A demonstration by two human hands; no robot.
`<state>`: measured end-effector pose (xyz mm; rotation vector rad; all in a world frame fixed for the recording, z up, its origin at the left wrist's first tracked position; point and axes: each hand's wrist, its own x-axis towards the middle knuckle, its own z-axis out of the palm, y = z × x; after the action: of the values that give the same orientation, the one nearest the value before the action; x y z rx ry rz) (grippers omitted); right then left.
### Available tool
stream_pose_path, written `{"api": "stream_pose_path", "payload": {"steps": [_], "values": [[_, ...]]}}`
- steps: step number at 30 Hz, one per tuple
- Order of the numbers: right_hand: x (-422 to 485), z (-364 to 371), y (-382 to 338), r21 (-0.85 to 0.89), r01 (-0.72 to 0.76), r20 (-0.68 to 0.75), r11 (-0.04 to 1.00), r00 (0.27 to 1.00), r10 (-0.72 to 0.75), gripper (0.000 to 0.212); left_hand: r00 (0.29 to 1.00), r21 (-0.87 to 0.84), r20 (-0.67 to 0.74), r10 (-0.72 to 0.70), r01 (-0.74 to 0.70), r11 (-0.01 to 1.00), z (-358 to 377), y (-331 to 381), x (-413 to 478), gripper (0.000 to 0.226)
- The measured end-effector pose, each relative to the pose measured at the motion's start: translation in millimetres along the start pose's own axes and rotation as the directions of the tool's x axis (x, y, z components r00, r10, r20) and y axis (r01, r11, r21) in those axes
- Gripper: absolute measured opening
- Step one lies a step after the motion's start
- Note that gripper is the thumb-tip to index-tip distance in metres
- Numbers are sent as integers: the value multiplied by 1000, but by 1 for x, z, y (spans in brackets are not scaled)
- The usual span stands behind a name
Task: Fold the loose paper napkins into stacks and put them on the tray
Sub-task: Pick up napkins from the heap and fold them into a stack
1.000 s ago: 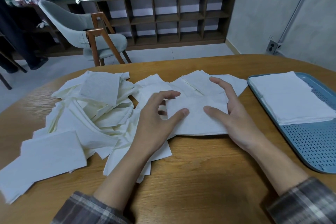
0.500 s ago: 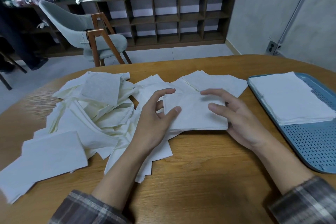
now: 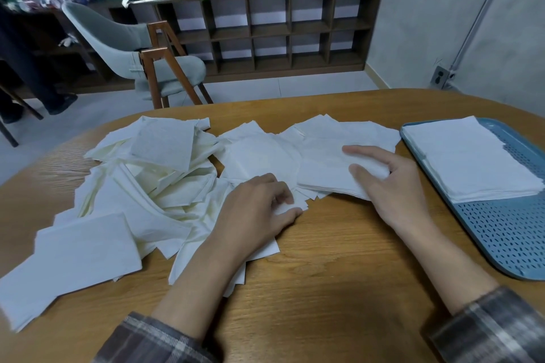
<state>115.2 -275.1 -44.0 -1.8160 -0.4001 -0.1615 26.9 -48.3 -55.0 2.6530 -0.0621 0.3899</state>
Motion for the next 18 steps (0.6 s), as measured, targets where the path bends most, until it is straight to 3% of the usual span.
{"api": "stream_pose_path", "payload": {"steps": [4, 12, 18], "values": [[-1, 1, -2, -17, 6, 14, 1000, 1000, -6, 35, 997, -16, 5, 81, -81, 997, 1, 3, 0, 4], [-2, 0, -5, -27, 26, 97, 999, 995, -23, 49, 990, -156, 128, 60, -40, 987, -10, -7, 0, 16], [-2, 1, -4, -37, 32, 107, 999, 994, -28, 49, 994, -130, 78, 79, -68, 989, -9, -1, 0, 11]]}}
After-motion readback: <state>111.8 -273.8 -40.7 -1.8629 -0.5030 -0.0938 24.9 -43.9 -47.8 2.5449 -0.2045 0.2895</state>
